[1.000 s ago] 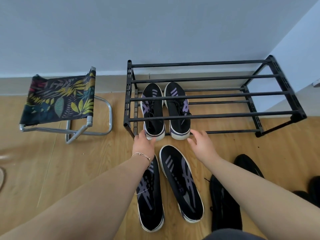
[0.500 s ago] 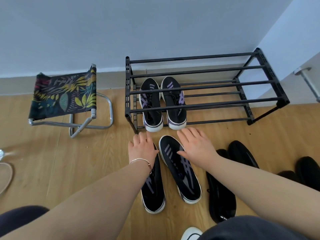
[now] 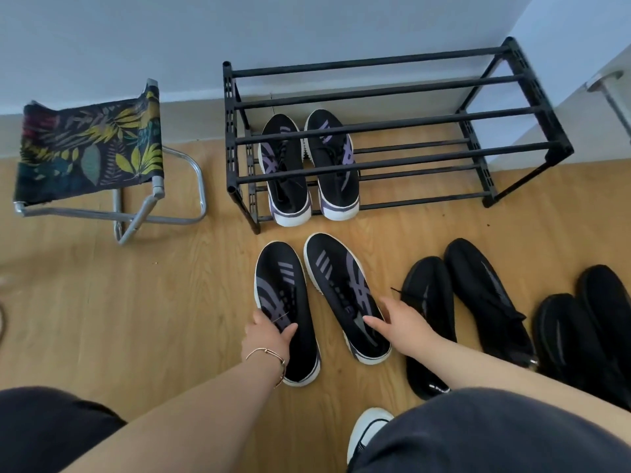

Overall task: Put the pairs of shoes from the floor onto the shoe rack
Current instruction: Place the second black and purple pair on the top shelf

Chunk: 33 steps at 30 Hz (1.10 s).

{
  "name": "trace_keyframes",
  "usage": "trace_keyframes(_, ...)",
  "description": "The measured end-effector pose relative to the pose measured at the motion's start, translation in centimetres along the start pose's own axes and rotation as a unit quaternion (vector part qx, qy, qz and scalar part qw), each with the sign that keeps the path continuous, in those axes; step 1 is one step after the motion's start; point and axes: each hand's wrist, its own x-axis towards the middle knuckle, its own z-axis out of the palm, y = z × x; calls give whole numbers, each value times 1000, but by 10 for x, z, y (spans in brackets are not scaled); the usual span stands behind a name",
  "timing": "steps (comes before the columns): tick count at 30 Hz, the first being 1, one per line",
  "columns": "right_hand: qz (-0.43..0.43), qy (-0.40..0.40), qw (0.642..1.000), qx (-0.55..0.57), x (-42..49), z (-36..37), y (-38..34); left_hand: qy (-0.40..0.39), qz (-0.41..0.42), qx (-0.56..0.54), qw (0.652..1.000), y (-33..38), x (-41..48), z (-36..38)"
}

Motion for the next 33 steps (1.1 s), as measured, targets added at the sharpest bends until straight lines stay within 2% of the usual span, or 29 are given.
trace_keyframes(5, 66, 10, 989, 129, 2, 8, 4, -55, -32, -182, 981, -12, 2, -1)
trace_keyframes(9, 104, -10, 967, 234, 9, 11, 5, -95, -60, -279, 954, -21, 11, -3)
trace_keyframes(12, 113, -42, 959, 256, 13, 14, 6, -122, -45, -284, 950, -19, 11, -5)
trace_keyframes(17, 106, -61, 953, 277, 19, 14, 10, -122, -24, -261, 957, -16, 7, -11)
trace_keyframes(21, 94, -60, 947, 301, 11, 4, 4, -129, -24, -326, 936, -17, 4, -9)
trace_keyframes(26, 82, -50, 950, 298, -1, -4, 8, -140, 3, -355, 924, -21, 0, -11)
trace_keyframes(33, 53, -78, 932, 350, -37, -40, -2, -187, 57, -376, 906, -17, -26, -55)
